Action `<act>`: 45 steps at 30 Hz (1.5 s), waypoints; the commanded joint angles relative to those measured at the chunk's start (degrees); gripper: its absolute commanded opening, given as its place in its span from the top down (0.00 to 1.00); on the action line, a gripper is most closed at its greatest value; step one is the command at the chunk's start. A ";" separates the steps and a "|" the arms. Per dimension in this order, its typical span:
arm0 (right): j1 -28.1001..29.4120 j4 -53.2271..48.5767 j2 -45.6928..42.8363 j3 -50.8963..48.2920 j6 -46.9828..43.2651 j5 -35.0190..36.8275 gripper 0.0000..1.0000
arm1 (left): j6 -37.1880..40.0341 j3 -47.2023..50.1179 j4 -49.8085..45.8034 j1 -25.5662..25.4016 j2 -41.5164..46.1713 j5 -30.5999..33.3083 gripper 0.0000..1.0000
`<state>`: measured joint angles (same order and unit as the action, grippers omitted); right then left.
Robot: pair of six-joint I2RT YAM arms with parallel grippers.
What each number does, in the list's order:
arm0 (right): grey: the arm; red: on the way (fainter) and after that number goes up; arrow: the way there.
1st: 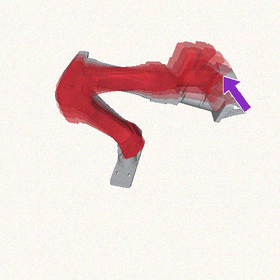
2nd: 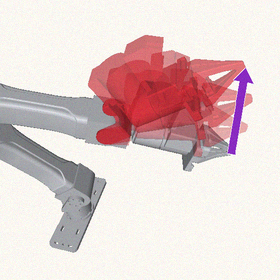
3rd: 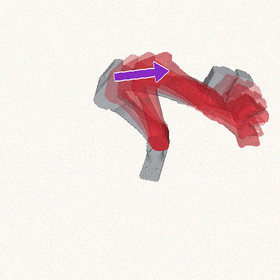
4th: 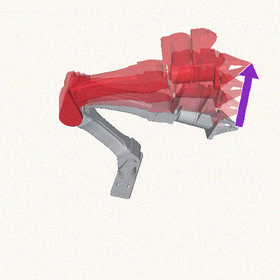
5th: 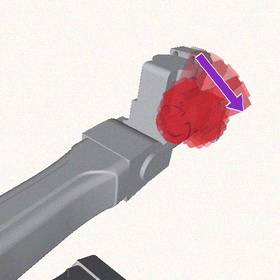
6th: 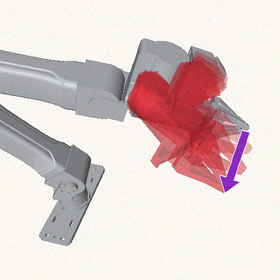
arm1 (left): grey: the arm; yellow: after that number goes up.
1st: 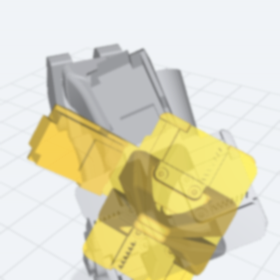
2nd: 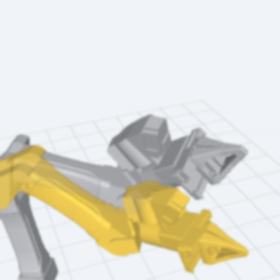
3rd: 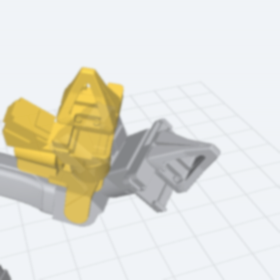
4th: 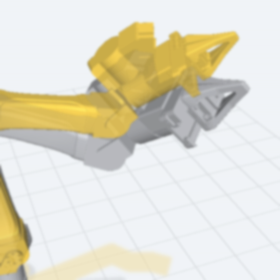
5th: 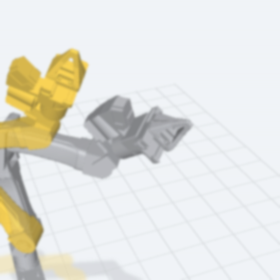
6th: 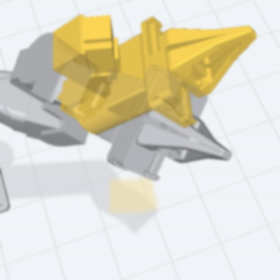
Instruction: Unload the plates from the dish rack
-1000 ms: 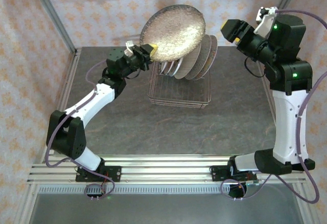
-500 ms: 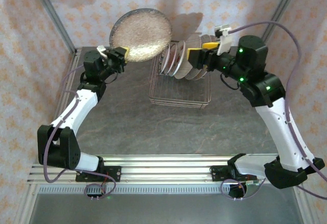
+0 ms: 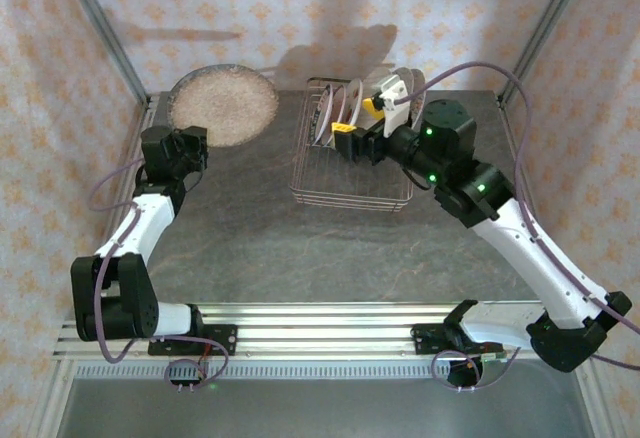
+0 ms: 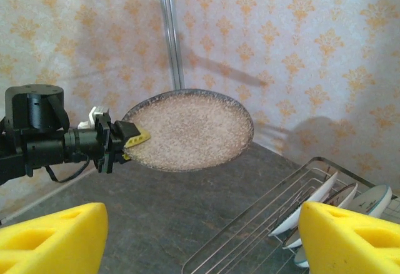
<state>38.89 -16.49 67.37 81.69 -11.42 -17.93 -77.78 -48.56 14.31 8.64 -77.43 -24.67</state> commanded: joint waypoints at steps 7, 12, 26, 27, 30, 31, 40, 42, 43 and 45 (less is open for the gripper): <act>2.92 8.67 0.21 -2.01 0.95 2.43 0.14 | 1.91 -0.95 25.39 4.74 -5.38 -0.56 1.00; 3.71 9.33 2.31 -2.25 0.08 3.06 0.12 | 2.63 -1.91 28.89 6.16 -10.49 -0.16 1.00; 3.82 8.81 5.48 -0.04 0.35 3.43 0.11 | 1.34 -6.32 38.19 8.77 -25.09 -2.12 1.00; 3.81 8.76 5.53 -0.08 0.41 3.43 0.10 | 1.27 -6.93 38.52 8.98 -25.95 -2.35 1.00; 3.89 8.82 5.79 -0.27 0.66 3.43 0.10 | 1.26 -8.30 39.04 9.37 -28.29 -2.96 1.00; 3.91 8.77 5.92 -0.24 0.85 3.45 0.10 | 1.15 -8.94 39.38 9.46 -29.31 -3.33 1.00; 3.91 8.27 6.87 0.65 1.35 3.70 0.10 | 0.78 -12.29 40.09 9.77 -35.95 -5.16 1.00; 3.90 8.22 7.09 0.84 1.40 3.88 0.10 | 0.86 -12.96 39.65 9.72 -36.70 -5.56 1.00; 3.91 8.14 7.20 0.88 1.40 4.03 0.10 | 0.95 -13.21 39.55 9.75 -37.03 -5.65 1.00; 3.90 8.08 7.24 0.79 1.47 4.05 0.10 | 1.15 -13.44 39.17 9.81 -37.59 -5.77 1.00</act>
<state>42.37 -9.76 74.54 80.38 -10.55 -14.74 -76.44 -57.21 38.50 18.06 -117.27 -27.51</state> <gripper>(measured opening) 0.903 0.139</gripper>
